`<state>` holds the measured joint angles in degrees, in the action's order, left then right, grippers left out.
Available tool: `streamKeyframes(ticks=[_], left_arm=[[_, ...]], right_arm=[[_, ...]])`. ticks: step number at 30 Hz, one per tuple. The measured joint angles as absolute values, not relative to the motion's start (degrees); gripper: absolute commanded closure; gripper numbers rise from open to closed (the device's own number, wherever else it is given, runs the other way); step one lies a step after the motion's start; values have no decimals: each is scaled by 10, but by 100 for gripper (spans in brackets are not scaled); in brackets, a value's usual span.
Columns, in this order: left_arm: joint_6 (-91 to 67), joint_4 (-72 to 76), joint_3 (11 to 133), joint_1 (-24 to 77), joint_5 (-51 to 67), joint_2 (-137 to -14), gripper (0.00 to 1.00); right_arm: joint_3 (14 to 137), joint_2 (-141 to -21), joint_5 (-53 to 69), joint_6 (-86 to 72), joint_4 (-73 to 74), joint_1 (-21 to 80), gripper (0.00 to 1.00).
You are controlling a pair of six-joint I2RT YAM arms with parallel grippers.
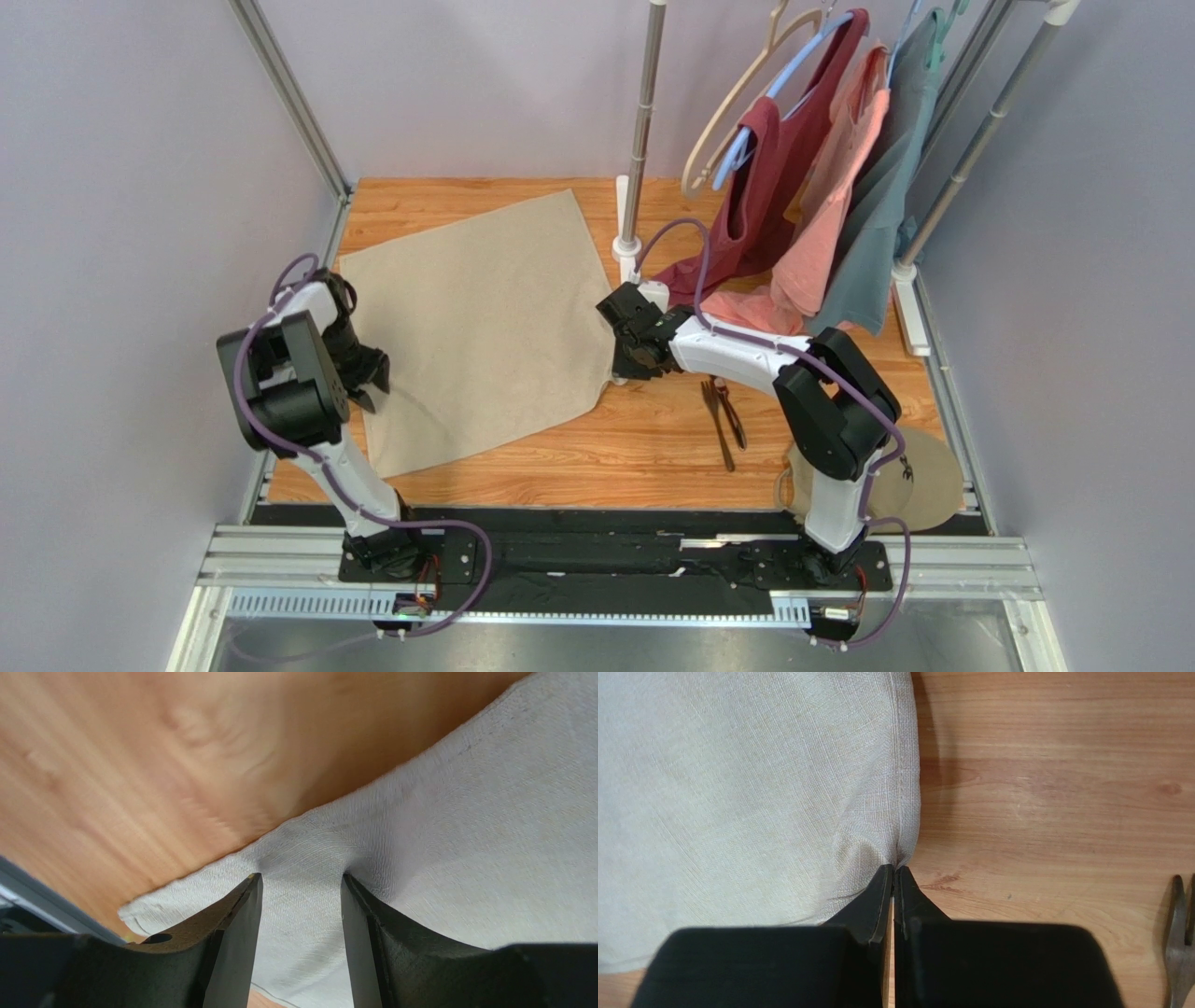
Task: Fold the napkin into a case and place the utensils inside
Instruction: Pick up the flattened napkin from the center of the board.
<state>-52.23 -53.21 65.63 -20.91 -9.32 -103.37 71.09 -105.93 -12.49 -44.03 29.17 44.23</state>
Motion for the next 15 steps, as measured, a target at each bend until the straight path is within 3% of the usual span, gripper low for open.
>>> streamKeyframes(ticks=[6,9,13,15], left_arm=[[-484,-562,856,-200,-80,-1170,47],[-454,-570,974,-188,-95,-1240,38],[-422,-569,984,-167,-135,-1228,19],[-416,-563,922,-160,-150,-1171,19]], right_arm=[[723,-1064,-95,-415,272,442,100],[748,-1080,-82,-397,258,439,100],[767,-1097,-68,-371,241,433,100],[770,-1098,-61,-359,238,429,100]])
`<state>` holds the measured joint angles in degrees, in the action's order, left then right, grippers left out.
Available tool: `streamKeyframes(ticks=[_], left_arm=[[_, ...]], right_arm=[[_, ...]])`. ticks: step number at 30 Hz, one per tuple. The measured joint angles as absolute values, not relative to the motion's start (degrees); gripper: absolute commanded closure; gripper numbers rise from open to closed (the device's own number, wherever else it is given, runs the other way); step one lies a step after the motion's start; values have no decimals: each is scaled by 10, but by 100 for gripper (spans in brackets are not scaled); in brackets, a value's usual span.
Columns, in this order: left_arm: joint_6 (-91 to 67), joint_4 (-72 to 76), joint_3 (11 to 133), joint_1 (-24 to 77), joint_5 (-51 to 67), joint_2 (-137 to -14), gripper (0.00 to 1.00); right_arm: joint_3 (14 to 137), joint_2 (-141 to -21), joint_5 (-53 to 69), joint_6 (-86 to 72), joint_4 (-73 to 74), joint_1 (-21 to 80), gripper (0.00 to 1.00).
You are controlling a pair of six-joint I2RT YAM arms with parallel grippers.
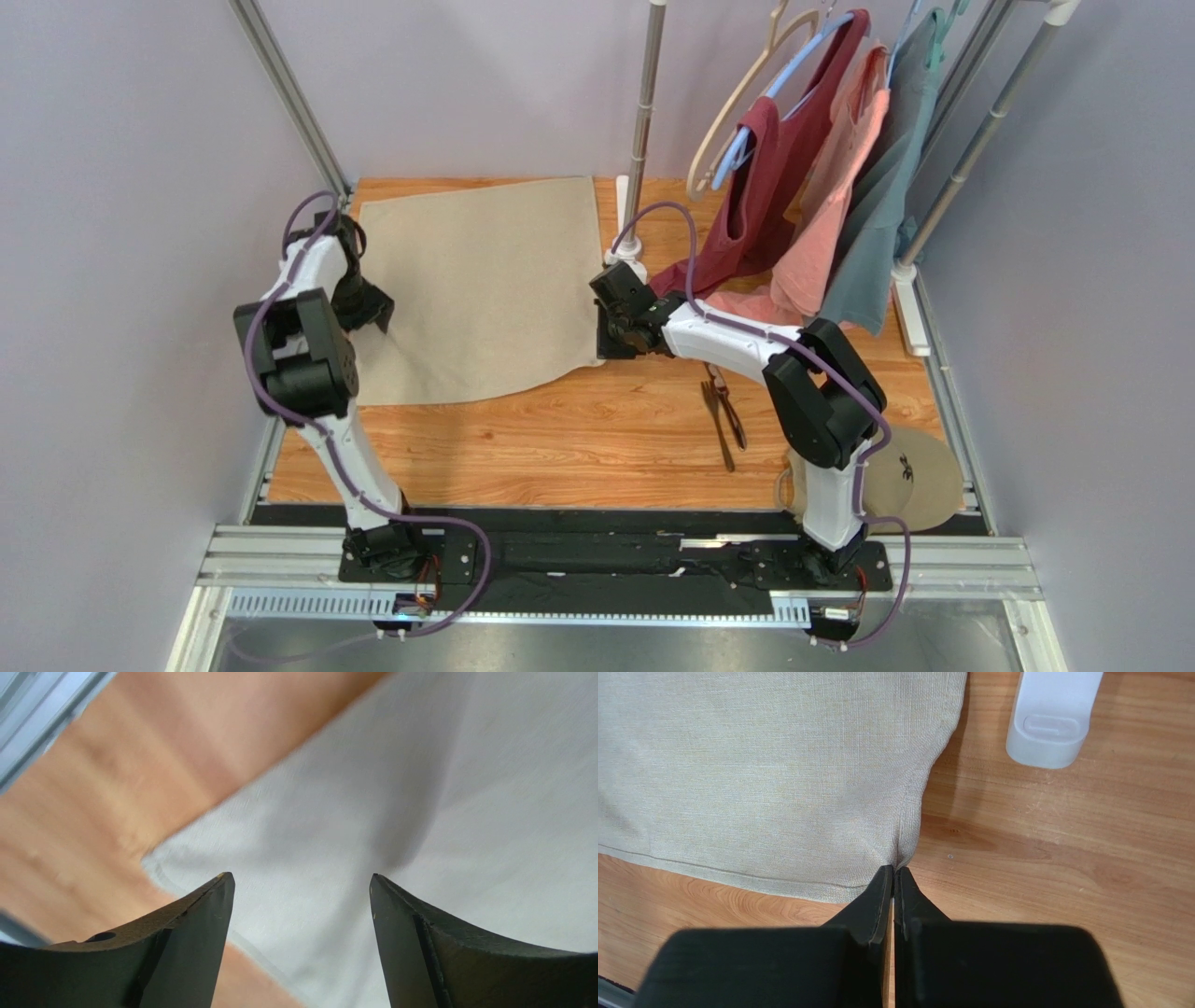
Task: Fold the napkin into a case and place the utensils inside
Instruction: Pick up the flattened napkin from the center of the board.
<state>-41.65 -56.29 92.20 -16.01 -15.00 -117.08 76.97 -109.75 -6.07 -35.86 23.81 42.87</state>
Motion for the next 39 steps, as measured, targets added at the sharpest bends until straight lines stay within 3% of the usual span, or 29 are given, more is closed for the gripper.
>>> streamKeyframes(ticks=[6,8,19,39], left_arm=[[-420,-558,646,-189,-150,-887,25],[-420,-561,610,-216,-142,-848,27],[-390,-503,539,-354,-81,-920,25],[-269,-387,579,-369,5,-935,28]], right_arm=[[773,-1098,-29,-336,220,418,100],[767,-1098,-11,-335,210,415,100],[738,-1098,70,-343,171,398,100],[714,-1097,130,-366,129,364,100]])
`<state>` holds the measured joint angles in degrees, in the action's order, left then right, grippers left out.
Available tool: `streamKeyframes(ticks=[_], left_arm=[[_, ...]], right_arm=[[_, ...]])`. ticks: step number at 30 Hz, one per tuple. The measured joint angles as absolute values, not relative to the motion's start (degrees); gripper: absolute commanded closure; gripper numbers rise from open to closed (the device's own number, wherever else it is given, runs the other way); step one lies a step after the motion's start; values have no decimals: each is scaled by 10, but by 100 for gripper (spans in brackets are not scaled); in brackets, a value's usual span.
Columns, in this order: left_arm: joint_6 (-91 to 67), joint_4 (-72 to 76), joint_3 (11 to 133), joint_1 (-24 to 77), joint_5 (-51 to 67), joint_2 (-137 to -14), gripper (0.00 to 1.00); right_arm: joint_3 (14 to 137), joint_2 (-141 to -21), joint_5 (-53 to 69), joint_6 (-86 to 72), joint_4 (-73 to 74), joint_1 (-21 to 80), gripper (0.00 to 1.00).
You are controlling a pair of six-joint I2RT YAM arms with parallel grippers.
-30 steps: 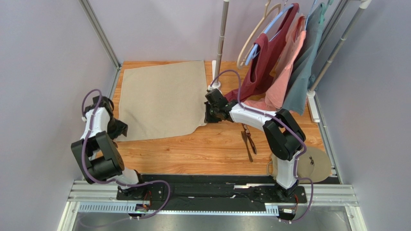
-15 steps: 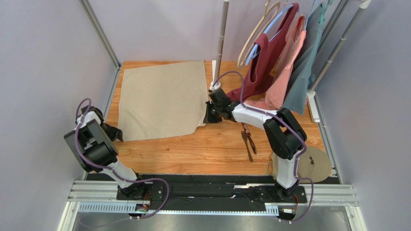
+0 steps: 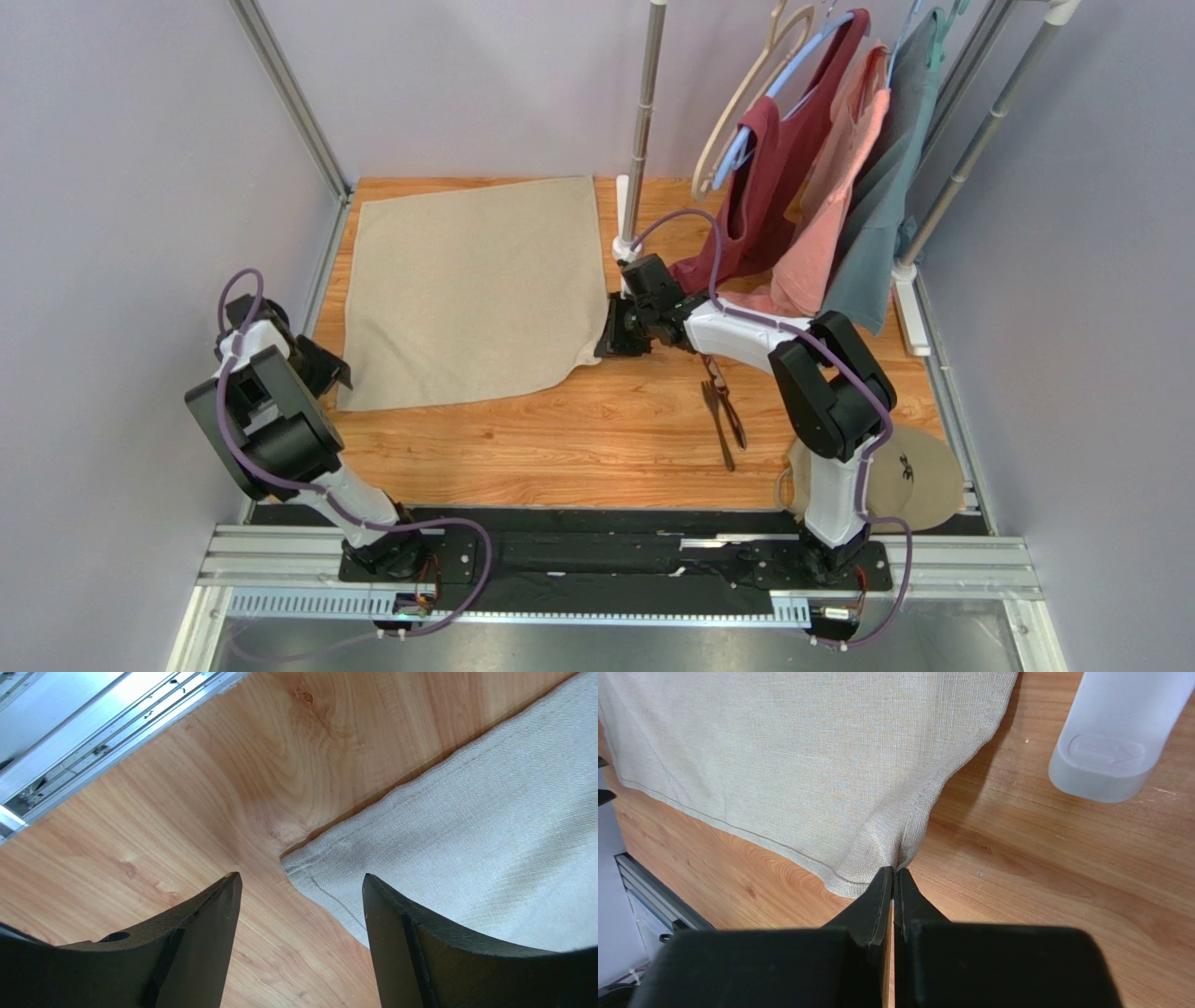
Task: Fold the napkin into a case and place the utensils inside
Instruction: Pick up the flattened napkin from the center of the board.
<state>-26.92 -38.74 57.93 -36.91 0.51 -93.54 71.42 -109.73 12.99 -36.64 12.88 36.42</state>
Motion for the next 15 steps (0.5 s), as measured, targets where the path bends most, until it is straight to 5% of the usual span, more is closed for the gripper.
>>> streamKeyframes(ticks=[15], left_arm=[[-256,-380,586,-369,8,-971,31]], right_arm=[[710,-1097,151,-379,112,357,100]])
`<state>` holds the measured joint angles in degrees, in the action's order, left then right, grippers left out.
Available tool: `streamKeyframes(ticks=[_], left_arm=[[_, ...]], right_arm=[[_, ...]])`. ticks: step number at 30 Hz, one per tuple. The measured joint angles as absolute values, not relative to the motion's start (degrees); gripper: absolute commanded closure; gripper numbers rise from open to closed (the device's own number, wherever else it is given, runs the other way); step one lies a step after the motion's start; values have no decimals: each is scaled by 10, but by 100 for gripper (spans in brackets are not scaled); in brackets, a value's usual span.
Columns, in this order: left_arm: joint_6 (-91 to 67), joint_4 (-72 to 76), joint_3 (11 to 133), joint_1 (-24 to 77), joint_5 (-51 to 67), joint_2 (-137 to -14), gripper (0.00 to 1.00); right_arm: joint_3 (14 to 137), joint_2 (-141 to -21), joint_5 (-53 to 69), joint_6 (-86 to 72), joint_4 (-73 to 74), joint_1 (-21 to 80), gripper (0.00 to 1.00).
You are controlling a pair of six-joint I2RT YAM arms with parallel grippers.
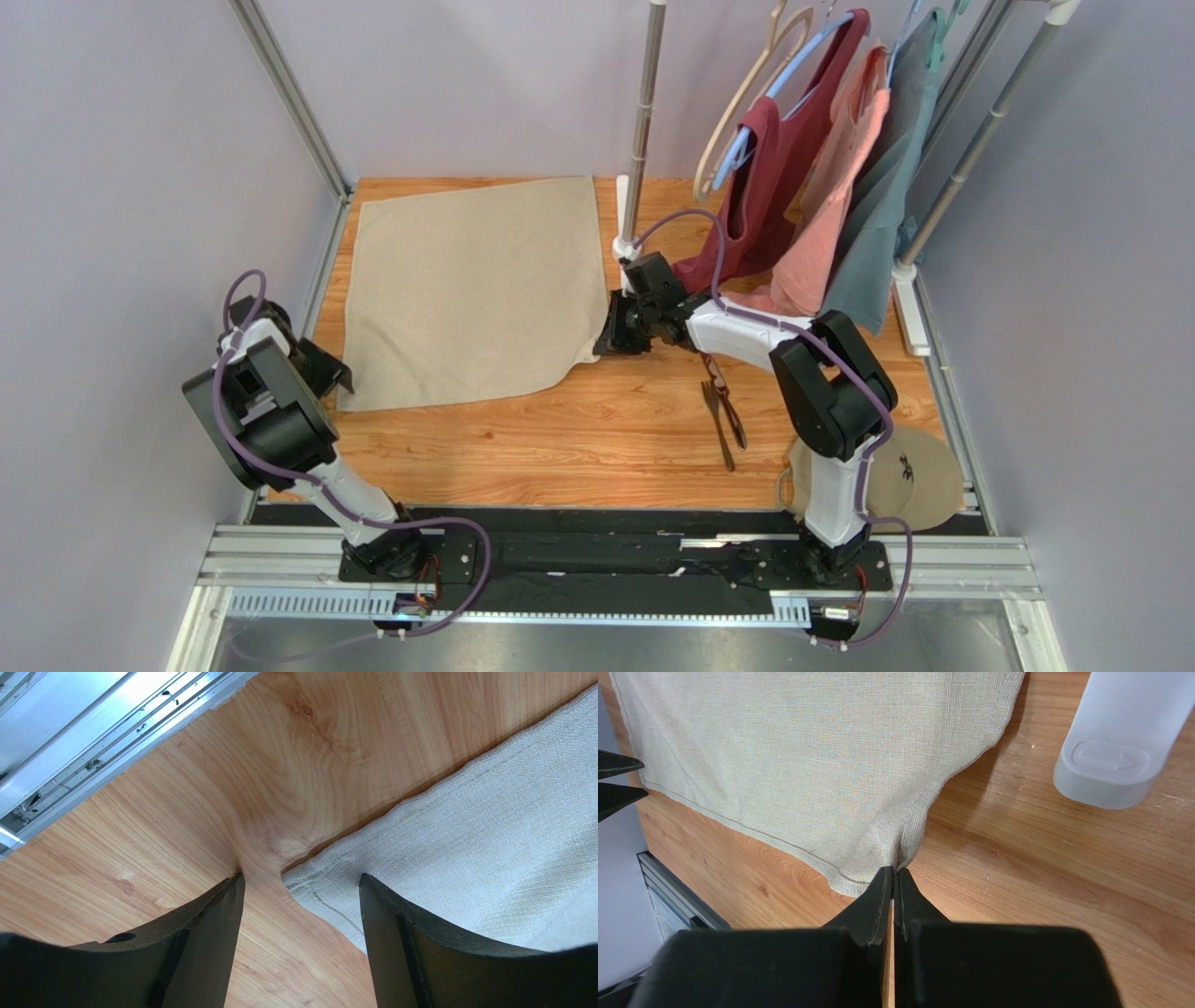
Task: Fold the napkin into a case and place the utensils inside
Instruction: Pick up the flattened napkin from the center of the board, then flatten the napkin at the center of the board.
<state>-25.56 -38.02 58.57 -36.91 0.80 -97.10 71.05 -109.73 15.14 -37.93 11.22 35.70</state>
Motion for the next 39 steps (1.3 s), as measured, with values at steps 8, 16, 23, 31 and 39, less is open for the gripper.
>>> streamKeyframes(ticks=[8,16,23,31,39], left_arm=[[-254,-375,591,-373,15,-980,56],[-263,-349,589,-375,41,-983,99],[-267,-342,588,-375,57,-981,100],[-307,-376,550,-375,46,-857,100],[-333,-454,560,-375,57,-605,100]], right_arm=[[710,-1097,151,-379,112,357,100],[710,-1097,145,-379,112,357,100],[711,-1097,137,-374,114,359,100],[712,-1067,106,-358,149,375,100],[714,-889,41,-328,223,428,100]])
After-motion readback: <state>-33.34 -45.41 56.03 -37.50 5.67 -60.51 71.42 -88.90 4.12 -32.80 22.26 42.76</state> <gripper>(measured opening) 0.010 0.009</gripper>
